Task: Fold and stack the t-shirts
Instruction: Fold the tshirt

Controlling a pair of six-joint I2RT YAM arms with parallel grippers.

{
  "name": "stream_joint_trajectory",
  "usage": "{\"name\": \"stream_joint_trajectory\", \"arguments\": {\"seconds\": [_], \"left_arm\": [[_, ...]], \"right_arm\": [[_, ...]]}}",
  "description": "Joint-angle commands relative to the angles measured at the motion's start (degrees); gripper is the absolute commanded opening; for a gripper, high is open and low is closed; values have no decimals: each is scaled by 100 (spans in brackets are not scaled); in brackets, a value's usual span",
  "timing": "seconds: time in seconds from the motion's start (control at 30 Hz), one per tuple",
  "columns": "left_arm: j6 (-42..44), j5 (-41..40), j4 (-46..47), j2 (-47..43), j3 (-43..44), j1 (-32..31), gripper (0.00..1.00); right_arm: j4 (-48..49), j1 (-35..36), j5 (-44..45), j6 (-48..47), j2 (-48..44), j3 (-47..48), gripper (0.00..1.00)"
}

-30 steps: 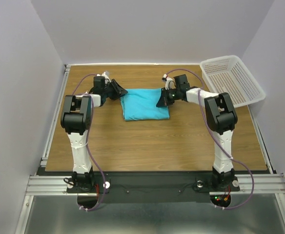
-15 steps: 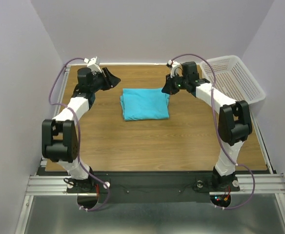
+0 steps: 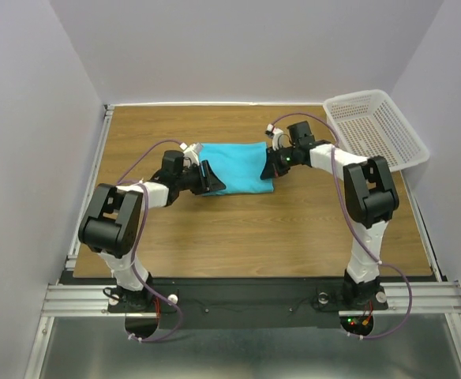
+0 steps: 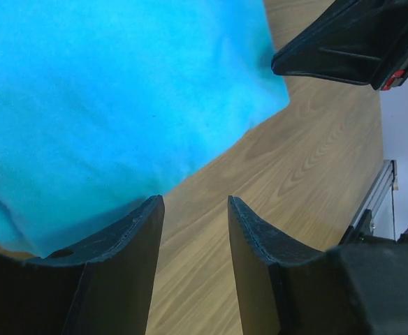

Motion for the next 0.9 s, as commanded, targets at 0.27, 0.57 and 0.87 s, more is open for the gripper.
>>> {"name": "stream_joint_trajectory", "arguments": {"seconds": [0.27,0.57,0.87], "left_arm": [[39,-164,653,475,12,63,51],[5,-1058,-128,-1615,-58,168,69],[-313,-1183,-867,-1574,-393,511,78]], "right_arm": [[-280,-23,412,-443,179,-260,1],[-509,-277,535,-776,-1269,408,15],[-509,-497,1432,-1550,-2668,-760,69]]}}
